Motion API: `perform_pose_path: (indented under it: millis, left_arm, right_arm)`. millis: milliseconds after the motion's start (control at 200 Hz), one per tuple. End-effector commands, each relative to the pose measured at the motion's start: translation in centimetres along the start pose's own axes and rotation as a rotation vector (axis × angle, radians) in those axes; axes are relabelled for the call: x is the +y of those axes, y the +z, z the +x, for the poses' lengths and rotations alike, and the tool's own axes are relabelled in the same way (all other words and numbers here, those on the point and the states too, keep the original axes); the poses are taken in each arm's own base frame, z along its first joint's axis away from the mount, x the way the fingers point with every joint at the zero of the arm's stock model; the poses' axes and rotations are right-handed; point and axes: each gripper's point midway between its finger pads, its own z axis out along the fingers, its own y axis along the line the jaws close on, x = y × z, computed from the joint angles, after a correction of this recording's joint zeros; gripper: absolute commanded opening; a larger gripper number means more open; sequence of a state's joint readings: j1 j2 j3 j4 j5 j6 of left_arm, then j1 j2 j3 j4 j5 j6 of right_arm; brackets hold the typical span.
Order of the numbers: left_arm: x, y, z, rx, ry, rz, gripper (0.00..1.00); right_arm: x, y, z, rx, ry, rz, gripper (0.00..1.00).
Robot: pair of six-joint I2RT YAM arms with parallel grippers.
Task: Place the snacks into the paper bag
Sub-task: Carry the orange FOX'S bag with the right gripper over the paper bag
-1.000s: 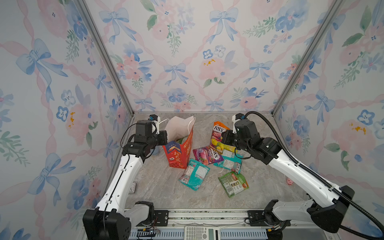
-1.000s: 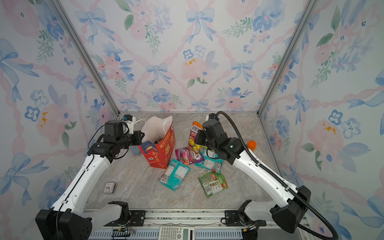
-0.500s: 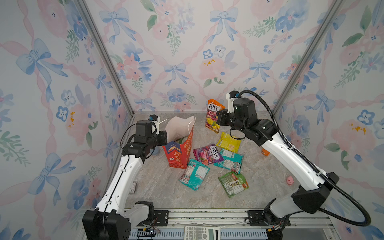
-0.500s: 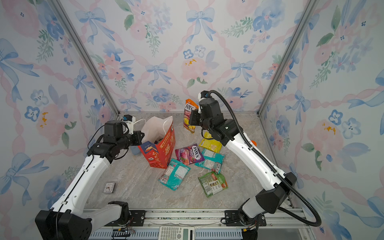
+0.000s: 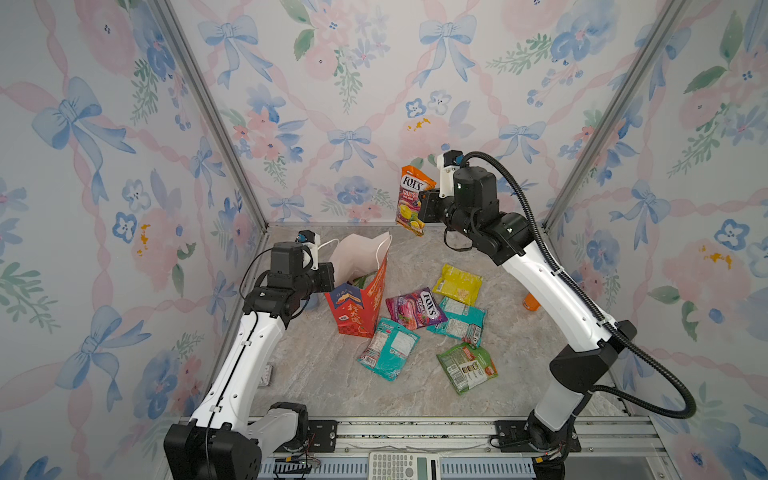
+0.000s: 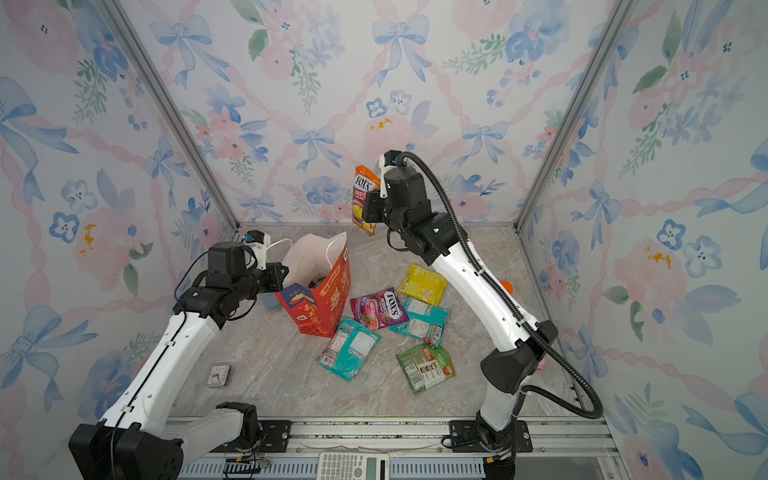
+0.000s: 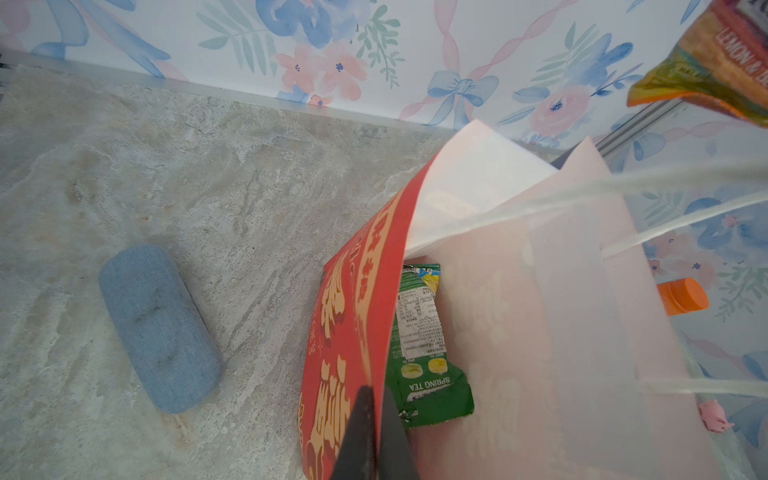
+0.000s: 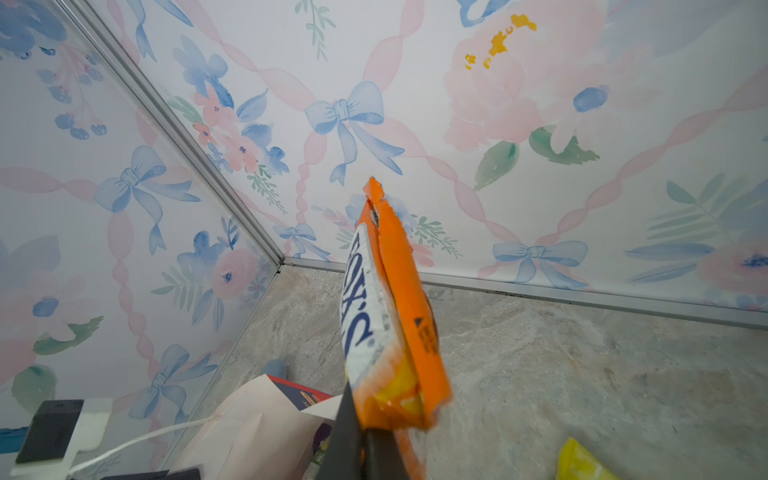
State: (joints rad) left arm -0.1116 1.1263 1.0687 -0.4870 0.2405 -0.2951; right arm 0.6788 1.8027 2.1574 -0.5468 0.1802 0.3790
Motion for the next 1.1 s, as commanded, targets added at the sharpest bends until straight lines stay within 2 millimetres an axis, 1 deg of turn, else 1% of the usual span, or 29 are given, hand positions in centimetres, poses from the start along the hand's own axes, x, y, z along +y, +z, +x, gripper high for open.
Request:
perform_pose_path:
  millis: [0,105,215,375,605,785,1095]
  left_arm:
    - [0.0,-0.1,1.1,0.022,0.008,-0.001,0.0]
    - [-0.1,-0.1,1.1,0.024,0.008,0.002,0.0]
    - [-0.1,-0.1,1.1,0.024,0.009,0.003,0.0]
    - [-0.1,-0.1,1.1,0.023,0.009,0.003,0.0]
    - [0.0,0.0,1.2,0.027,0.009,0.001,0.0]
    - [0.0,0.0,1.3,0.027,0.01,0.0,0.0]
    - [0.0,-0.1,1.3,0.026,0.011,-0.002,0.0]
  right_arm:
    - [1.8,-0.6,-2.9,-0.084,-0.027,-0.032,0.0]
    - [3.6,-0.2,-3.5,-0.099,-0.049,-0.058,0.0]
    - [5.6,0.3,-3.6,-0.107,-0.056,-0.101,0.0]
    - [8.8,0.7,-2.8,-0.102,-0.07,-0.162,0.0]
    - [11.9,0.5,-0.7,-0.063,-0.085,-0.218,0.0]
    - [13.1,0.1,1.3,-0.015,-0.096,-0.232,0.0]
    - [12.2,-1.3,2.9,0.024,-0.088,-0.209,0.0]
